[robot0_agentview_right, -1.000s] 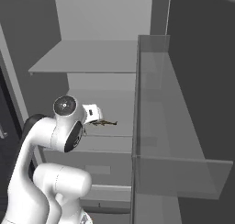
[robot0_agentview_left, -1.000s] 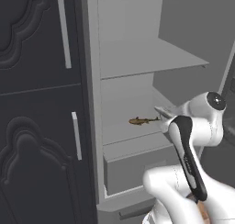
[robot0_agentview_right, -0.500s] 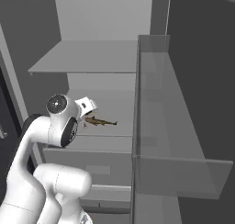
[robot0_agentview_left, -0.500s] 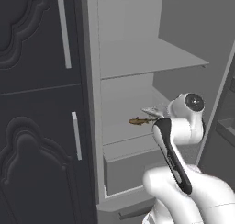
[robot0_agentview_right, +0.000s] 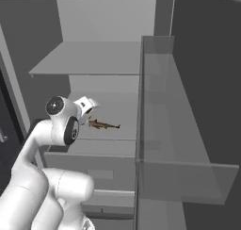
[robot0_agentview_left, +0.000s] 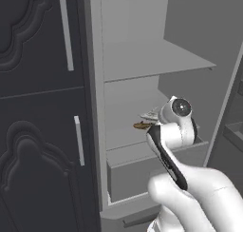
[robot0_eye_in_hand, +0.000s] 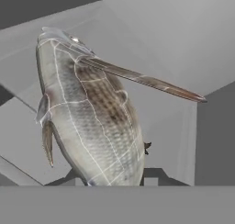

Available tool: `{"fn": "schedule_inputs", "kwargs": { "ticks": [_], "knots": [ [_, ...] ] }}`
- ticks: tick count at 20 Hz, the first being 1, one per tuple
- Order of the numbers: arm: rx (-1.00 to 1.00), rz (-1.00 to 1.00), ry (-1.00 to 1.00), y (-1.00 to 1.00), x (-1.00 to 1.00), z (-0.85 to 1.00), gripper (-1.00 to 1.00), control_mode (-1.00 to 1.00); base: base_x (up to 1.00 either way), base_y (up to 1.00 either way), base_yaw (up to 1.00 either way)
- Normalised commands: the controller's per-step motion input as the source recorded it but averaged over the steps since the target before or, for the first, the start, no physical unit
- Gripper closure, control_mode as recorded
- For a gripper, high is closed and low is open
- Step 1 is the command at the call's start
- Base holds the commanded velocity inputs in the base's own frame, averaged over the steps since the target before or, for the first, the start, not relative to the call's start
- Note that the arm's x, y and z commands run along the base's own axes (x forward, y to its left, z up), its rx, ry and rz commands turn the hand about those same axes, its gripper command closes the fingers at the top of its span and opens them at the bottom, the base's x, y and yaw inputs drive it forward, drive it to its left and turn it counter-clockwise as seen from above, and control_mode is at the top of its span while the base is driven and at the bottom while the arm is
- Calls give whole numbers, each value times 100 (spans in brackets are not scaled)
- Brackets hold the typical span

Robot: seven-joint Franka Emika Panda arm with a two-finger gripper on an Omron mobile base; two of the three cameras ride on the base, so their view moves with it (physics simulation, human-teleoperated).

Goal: Place the fish on the counter behind the older fish on the same shelf of the fridge to maintain FIFO order. Close the fridge door when finished.

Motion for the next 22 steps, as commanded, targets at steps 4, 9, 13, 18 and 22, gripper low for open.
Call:
{"fn": "schedule_inputs", "kwargs": {
  "ticks": [4, 9, 13, 18, 22],
  "knots": [
    [-7, 11, 0, 4, 78, -1, 100, -100, 0, 0, 0],
    [-8, 6, 0, 11, 70, -1, 100, -100, 0, 0, 0],
    [-8, 0, 9, 20, 73, -3, 100, -100, 0, 0, 0],
    [-9, 0, 4, 9, 70, -35, 100, -100, 0, 0, 0],
    [-1, 0, 5, -1, 59, -43, 100, -100, 0, 0, 0]
  ]
}}
